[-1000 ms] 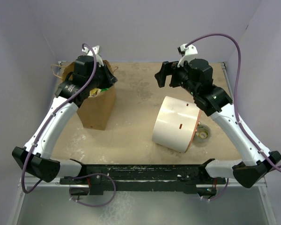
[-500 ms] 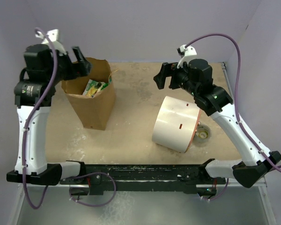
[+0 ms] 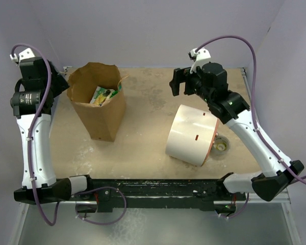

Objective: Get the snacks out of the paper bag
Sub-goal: Adjust the paper bag at the center of the board.

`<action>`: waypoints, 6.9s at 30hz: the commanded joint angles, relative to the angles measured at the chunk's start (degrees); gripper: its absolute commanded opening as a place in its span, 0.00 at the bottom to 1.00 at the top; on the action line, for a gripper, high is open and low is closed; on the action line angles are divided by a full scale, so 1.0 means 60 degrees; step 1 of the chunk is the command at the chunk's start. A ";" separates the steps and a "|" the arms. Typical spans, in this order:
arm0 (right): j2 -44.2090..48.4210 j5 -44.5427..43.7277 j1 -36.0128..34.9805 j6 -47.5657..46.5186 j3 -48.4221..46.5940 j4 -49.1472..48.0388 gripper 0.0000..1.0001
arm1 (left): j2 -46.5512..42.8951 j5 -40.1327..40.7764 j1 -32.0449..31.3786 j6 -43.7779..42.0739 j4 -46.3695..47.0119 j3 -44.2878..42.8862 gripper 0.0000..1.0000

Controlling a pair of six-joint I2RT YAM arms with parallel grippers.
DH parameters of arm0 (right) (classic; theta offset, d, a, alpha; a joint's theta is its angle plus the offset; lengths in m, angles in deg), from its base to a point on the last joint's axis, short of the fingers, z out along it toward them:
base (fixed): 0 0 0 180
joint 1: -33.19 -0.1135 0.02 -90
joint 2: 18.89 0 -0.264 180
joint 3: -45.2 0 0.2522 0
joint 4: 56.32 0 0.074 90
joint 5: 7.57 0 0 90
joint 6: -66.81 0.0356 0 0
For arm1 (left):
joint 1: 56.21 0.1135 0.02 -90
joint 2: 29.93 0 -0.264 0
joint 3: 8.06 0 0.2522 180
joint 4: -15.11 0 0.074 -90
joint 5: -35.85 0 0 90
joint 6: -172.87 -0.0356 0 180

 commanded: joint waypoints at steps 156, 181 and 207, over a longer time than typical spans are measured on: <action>-0.6088 0.5542 -0.3971 -0.0553 -0.5035 -0.4536 0.09 | -0.2516 -1.1378 0.2962 0.2123 -0.0013 0.1850 0.00; -0.4795 0.5175 -0.3910 0.0918 -0.3673 -0.4374 0.00 | -0.5254 -1.0089 0.2963 0.1925 -0.0162 0.3323 0.71; -0.4562 0.5438 -0.3941 0.1187 -0.3302 -0.4713 0.00 | -0.4540 -1.3047 0.2963 0.4567 0.5611 0.6116 0.37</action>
